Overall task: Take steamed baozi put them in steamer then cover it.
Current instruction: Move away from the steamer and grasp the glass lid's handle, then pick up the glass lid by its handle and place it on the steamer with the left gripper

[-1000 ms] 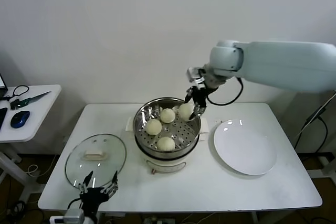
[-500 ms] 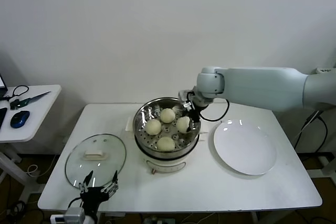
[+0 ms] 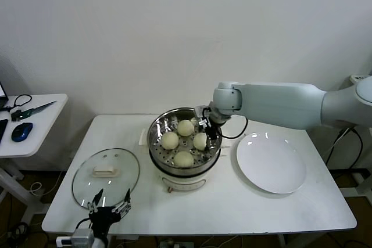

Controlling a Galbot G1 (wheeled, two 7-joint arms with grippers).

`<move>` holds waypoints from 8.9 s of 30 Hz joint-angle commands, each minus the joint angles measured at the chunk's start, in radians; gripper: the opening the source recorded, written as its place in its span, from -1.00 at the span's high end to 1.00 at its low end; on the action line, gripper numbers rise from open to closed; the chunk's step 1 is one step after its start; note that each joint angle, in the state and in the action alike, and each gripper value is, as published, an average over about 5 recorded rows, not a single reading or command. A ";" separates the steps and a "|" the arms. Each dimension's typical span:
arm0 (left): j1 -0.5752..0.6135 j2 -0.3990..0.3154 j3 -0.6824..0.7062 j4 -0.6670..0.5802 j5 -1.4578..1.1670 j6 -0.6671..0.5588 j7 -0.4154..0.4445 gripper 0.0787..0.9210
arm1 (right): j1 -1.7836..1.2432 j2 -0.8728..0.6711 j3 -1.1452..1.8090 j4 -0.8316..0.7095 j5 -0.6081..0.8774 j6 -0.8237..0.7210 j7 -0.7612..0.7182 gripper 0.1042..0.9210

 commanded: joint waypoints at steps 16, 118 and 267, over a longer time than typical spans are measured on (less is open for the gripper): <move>-0.041 0.021 -0.009 -0.017 -0.024 0.026 -0.046 -0.77 | -0.333 -0.537 0.795 0.136 0.180 0.038 0.576 -0.76; -0.471 0.198 -0.004 0.818 1.449 -0.279 -0.409 -0.51 | -2.391 0.137 2.188 0.408 -0.195 0.849 0.680 -0.76; -0.611 0.132 0.711 0.069 1.389 0.363 0.169 -0.15 | -2.390 0.095 2.169 0.482 -0.246 0.775 0.809 -0.76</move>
